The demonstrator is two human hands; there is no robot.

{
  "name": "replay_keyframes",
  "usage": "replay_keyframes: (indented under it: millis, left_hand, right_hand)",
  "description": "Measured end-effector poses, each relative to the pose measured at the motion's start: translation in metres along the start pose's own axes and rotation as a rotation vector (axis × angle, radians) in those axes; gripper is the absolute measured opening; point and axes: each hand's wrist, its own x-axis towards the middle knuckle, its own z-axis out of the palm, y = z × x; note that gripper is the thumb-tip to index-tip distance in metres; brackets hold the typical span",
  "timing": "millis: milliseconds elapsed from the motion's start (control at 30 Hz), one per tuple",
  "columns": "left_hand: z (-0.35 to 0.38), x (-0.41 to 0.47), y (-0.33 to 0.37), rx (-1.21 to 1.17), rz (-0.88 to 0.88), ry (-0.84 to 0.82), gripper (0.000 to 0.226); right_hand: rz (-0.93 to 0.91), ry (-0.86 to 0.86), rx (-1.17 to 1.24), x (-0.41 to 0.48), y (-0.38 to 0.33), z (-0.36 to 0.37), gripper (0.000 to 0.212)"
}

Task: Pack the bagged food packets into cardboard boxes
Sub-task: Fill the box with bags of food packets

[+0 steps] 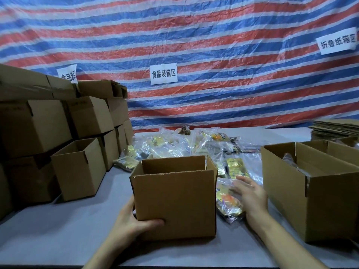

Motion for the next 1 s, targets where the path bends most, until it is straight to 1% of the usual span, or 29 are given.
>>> replay_keyframes:
  millis: [167,233,333,533,700,800,900,967,1000]
  left_hand:
    - [-0.001,0.002,-0.001,-0.029,-0.008,-0.002,0.109]
    - [-0.002,0.003,0.0,-0.026,-0.007,-0.021,0.107]
    - [-0.002,0.003,0.001,-0.012,-0.006,-0.02,0.107]
    - [-0.001,0.003,-0.001,-0.023,0.014,-0.028,0.107]
    - [0.0,0.004,-0.001,-0.048,0.024,-0.038,0.107]
    - [0.0,0.005,-0.002,-0.066,0.019,-0.047,0.107]
    - [0.0,0.006,-0.003,-0.079,0.002,-0.053,0.105]
    - [0.0,0.007,-0.004,-0.076,-0.008,-0.052,0.105]
    - [0.0,0.007,-0.004,-0.072,-0.009,-0.052,0.105]
  right_hand:
    - [0.086,-0.011,-0.036,0.001,-0.009,-0.001,0.015]
    - [0.047,-0.011,-0.143,0.0,-0.015,0.001,0.011]
    - [-0.092,-0.063,-0.349,-0.004,-0.035,0.008,0.017]
    - [-0.289,-0.166,-0.525,-0.005,-0.095,0.026,0.037]
    - [-0.32,-0.218,-0.658,-0.004,-0.13,0.032,0.039]
    - [-0.271,-0.263,-0.788,-0.002,-0.149,0.035,0.039]
    - [-0.113,-0.323,-1.037,0.001,-0.165,0.036,0.023]
    - [0.004,-0.36,-1.137,0.003,-0.17,0.035,0.022]
    - [0.029,-0.368,-1.164,0.003,-0.171,0.036,0.021]
